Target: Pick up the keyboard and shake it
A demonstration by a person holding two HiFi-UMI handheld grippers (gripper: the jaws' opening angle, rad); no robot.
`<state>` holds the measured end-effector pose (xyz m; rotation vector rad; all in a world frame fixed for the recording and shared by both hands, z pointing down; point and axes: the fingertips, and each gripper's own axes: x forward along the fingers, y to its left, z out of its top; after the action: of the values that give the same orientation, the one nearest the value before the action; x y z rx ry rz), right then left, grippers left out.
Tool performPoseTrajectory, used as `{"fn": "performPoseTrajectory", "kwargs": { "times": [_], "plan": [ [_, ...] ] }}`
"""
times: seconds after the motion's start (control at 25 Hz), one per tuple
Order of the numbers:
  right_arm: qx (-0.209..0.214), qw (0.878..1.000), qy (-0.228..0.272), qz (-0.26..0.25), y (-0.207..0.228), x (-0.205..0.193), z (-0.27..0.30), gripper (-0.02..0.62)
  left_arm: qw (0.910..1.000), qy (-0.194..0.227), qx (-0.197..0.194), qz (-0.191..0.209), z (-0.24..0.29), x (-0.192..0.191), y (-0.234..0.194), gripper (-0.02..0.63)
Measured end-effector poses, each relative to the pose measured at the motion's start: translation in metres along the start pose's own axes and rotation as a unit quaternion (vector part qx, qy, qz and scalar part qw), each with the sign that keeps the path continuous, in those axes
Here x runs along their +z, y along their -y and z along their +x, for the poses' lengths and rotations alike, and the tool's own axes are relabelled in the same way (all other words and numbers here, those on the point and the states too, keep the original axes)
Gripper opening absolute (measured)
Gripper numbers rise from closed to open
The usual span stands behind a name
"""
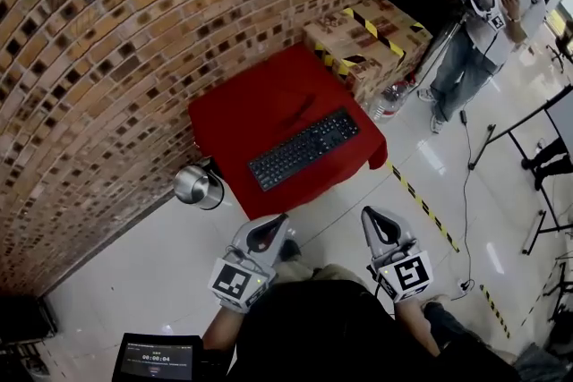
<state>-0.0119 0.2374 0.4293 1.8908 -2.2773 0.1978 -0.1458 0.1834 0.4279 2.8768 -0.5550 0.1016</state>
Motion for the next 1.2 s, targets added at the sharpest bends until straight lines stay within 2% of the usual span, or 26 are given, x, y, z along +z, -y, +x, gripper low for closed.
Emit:
{"fn": "performPoseTrajectory", "kwargs": {
  "times": [0.16, 0.56, 0.8, 0.96, 1.2],
  "plan": [
    [-0.010, 1.000, -0.010, 0.007, 0.006, -0.004, 0.005, -0.008, 1.0000, 0.000, -0.005, -0.007, 0.003, -0.002, -0.006, 0.015],
    [0.007, 1.000, -0.022, 0.018, 0.042, -0.012, 0.020, -0.008, 0.9994, -0.019, 0.014, -0.026, 0.032, -0.010, -0.011, 0.015],
    [0.051, 0.998, -0.024, 0.026, 0.087, -0.015, 0.040, -0.008, 0.9965, -0.029, 0.063, -0.047, 0.071, -0.011, -0.015, 0.015],
    [0.075, 0.996, -0.025, 0.027, 0.124, -0.014, 0.048, -0.008, 0.9935, -0.041, 0.097, -0.044, 0.100, -0.014, -0.015, 0.015],
    [0.100, 0.994, -0.044, 0.030, 0.170, -0.032, 0.059, -0.008, 0.9879, -0.033, 0.142, -0.052, 0.128, -0.020, -0.014, 0.015]
  ]
}}
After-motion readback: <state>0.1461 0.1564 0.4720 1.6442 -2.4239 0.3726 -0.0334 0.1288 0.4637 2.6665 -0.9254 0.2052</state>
